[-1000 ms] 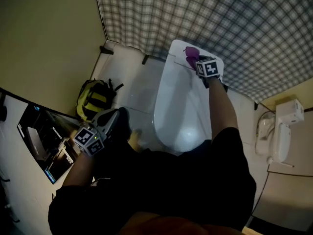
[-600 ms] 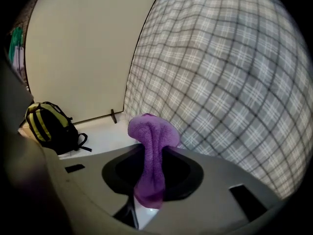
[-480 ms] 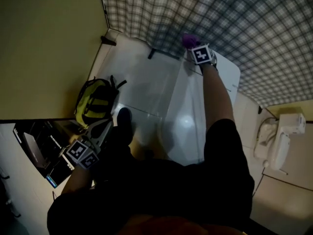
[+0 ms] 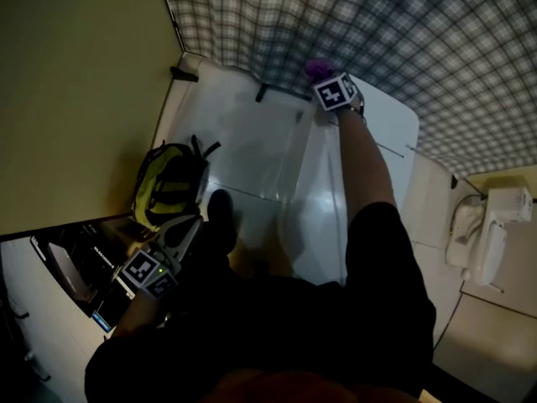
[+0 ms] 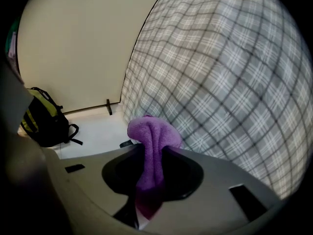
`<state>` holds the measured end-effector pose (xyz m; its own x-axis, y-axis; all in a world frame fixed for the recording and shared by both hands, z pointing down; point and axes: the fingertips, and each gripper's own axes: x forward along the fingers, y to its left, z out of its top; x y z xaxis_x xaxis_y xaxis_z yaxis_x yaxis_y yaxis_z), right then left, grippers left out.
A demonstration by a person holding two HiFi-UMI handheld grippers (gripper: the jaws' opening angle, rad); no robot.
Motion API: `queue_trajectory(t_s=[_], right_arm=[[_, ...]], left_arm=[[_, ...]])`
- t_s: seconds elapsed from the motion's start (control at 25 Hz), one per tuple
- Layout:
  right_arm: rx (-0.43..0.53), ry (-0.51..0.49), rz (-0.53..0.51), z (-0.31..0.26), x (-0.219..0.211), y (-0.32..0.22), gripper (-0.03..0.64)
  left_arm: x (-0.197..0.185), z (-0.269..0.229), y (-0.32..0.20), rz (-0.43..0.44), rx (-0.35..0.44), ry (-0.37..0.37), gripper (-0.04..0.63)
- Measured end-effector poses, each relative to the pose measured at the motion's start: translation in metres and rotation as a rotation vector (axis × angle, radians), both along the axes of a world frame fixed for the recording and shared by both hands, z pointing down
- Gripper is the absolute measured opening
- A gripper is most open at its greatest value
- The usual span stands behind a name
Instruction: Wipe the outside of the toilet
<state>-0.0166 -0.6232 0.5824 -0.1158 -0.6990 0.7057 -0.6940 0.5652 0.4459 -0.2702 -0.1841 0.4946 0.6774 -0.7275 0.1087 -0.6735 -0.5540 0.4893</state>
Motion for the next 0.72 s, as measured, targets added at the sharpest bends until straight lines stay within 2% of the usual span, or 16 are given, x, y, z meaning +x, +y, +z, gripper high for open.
queue_trajectory(t_s=[0.24, 0.32, 0.56, 0.72], right_arm=[[0.015, -0.014, 0.029, -0.002, -0.006, 0.000, 0.097], [0.003, 0.015, 0.022, -0.002, -0.005, 0.003, 0.097], [-0.024, 0.165, -0.100, 0.004, -0.017, 0.044, 0.095], [-0.049, 0.214, -0.178, 0.012, -0.026, 0.096, 0.093]], left_arm=[[-0.006, 0.005, -0.001, -0.003, -0.012, -0.005, -0.008], [-0.005, 0.004, -0.001, -0.008, -0.010, -0.004, -0.008], [-0.001, -0.007, 0.007, -0.007, 0.018, -0.011, -0.008], [0.011, -0.029, 0.021, 0.002, 0.063, -0.010, -0.008]])
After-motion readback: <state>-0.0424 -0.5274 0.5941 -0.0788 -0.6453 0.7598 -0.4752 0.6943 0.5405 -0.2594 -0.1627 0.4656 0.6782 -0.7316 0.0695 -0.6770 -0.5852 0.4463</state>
